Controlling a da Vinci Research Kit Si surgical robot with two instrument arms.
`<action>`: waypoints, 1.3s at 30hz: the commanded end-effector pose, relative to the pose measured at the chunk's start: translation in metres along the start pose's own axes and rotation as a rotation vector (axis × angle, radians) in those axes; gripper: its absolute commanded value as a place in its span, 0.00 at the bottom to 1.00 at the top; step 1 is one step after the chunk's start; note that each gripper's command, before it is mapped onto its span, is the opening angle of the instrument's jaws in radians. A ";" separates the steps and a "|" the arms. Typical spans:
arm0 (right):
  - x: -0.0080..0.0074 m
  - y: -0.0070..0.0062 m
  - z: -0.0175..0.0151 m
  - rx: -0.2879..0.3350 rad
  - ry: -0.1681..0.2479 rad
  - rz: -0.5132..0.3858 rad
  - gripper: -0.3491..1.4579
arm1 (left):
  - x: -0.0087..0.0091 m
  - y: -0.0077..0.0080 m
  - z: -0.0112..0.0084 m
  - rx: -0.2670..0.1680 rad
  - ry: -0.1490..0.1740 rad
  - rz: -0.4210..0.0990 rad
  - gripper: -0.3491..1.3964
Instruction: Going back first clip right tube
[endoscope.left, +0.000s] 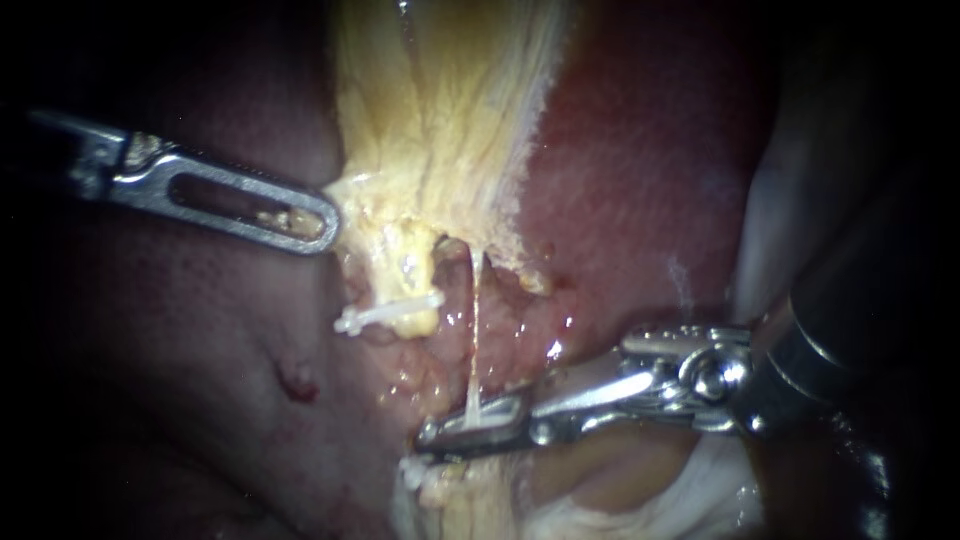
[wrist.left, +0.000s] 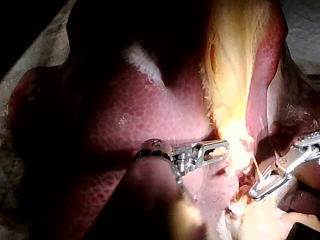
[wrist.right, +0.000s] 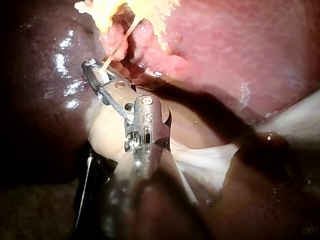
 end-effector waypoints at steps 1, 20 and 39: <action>0.0000 0.0000 0.0000 0.001 0.000 0.000 0.00 | 0.0000 0.0000 0.0000 0.000 0.000 0.000 0.00; 0.0002 0.0014 0.0005 0.013 0.087 -0.063 0.44 | 0.0000 0.0000 0.0000 0.000 0.000 0.000 0.00; 0.0000 0.0033 -0.0014 -0.122 0.103 -0.360 0.47 | 0.0000 0.0000 0.0000 0.000 0.000 0.000 0.00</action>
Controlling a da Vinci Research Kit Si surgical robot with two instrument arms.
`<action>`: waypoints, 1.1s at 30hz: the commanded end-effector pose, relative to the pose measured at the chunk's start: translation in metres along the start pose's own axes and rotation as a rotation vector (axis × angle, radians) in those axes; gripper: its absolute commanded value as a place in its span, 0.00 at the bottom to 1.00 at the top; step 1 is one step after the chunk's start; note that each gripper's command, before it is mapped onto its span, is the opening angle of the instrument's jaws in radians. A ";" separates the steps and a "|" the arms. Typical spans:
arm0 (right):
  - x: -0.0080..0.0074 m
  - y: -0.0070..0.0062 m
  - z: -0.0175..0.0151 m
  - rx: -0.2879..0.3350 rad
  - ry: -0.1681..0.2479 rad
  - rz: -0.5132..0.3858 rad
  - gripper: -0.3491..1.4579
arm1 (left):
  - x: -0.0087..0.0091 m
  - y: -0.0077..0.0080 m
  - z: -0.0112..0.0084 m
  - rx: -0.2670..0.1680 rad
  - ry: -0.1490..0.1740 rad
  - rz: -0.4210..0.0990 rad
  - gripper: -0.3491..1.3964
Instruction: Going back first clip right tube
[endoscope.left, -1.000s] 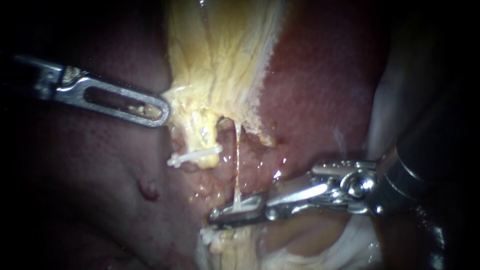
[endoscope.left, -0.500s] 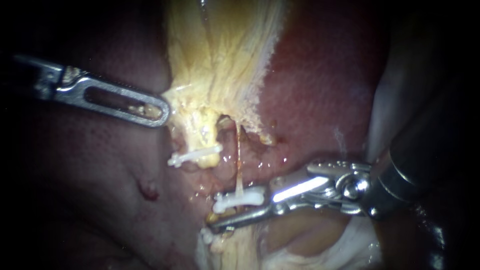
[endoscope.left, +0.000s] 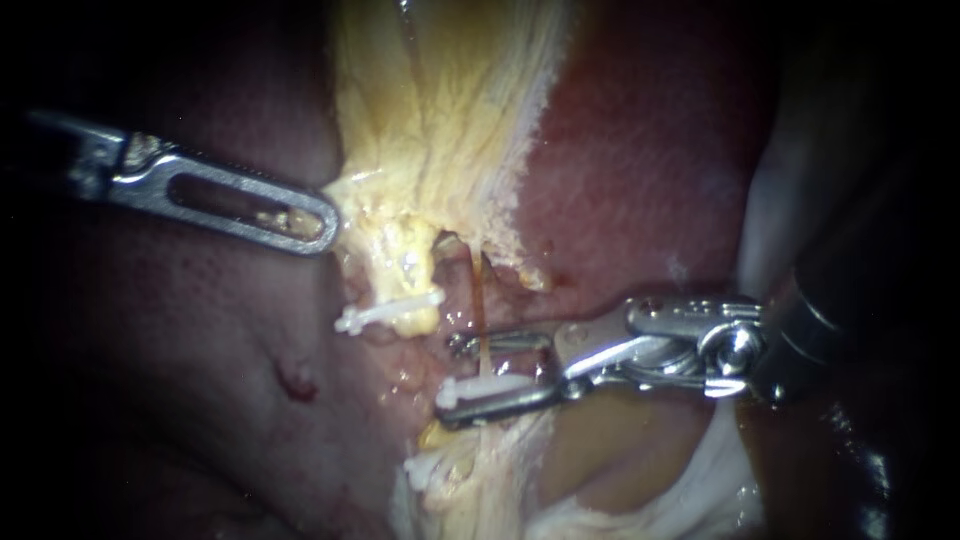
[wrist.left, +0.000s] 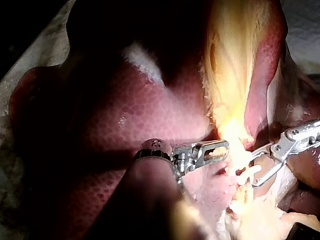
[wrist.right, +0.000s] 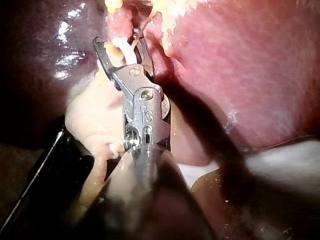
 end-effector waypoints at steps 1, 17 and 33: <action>0.0001 0.0000 -0.0003 -0.002 0.000 -0.025 0.47 | 0.0000 0.0000 0.0000 0.000 0.000 0.000 0.00; 0.0021 0.0009 -0.0103 -0.048 0.004 -0.241 0.47 | 0.0000 0.0001 0.0000 0.000 0.000 0.000 0.00; 0.0027 0.0009 -0.0128 -0.047 0.002 -0.249 0.47 | 0.0012 0.0007 0.0018 -0.010 -0.007 0.007 0.00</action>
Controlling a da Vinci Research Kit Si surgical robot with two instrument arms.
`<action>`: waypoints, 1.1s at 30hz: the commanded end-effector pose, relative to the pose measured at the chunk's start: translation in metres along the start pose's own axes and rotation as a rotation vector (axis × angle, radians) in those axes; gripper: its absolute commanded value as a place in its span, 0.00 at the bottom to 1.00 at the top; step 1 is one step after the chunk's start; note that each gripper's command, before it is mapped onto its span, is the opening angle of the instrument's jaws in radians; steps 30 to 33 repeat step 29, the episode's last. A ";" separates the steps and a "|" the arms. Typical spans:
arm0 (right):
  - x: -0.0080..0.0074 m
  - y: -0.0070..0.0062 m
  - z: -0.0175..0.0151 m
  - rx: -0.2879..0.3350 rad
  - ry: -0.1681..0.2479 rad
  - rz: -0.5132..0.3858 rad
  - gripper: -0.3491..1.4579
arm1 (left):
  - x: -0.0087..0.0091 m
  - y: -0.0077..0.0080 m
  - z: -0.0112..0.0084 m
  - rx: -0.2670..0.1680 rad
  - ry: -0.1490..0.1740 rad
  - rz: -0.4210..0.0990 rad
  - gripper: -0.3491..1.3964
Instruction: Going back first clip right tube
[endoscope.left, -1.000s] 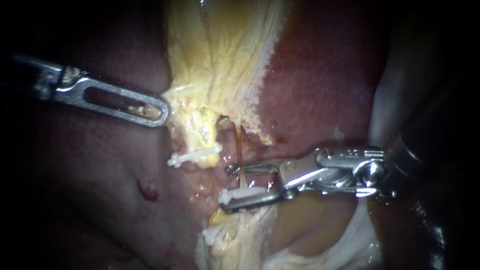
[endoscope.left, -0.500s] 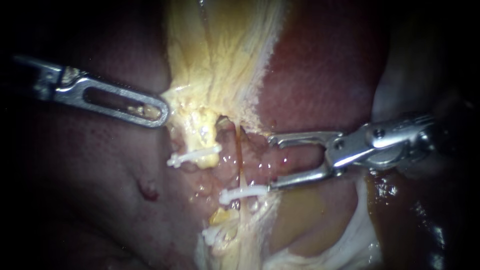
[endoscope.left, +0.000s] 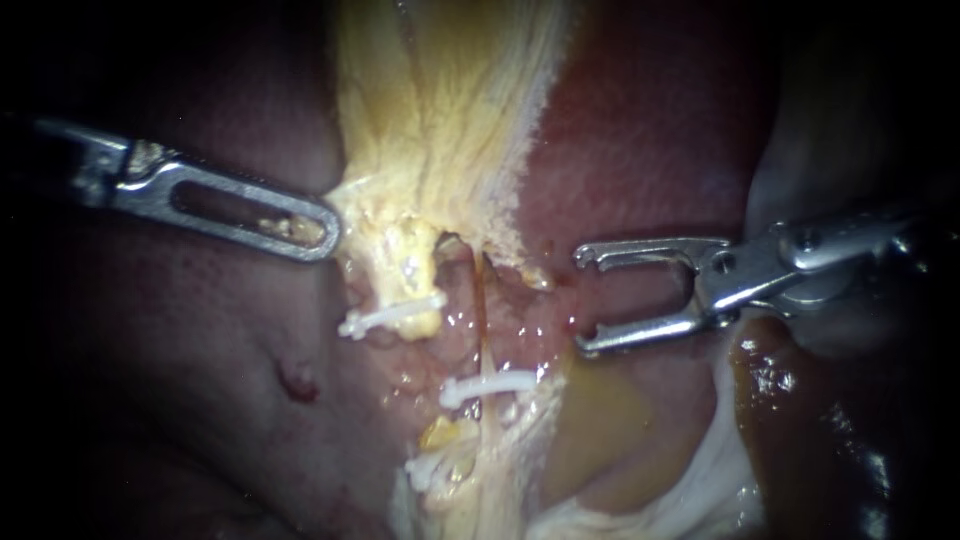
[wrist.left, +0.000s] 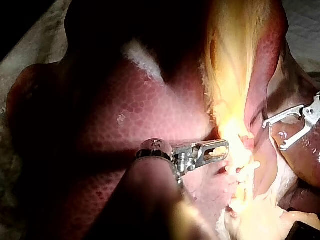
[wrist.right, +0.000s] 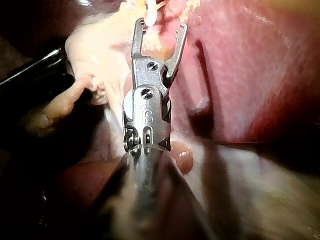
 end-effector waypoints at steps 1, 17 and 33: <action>0.0000 0.0000 0.0000 0.001 0.001 0.000 0.47 | 0.0002 0.0001 0.0005 0.000 0.002 -0.004 0.00; -0.0001 -0.0001 -0.0003 0.002 0.001 -0.001 0.47 | 0.0002 0.0025 0.0070 0.006 0.013 0.005 0.00; 0.0000 -0.0003 -0.0003 0.006 0.004 -0.007 0.47 | 0.0005 0.0029 0.0074 0.005 0.021 0.008 0.00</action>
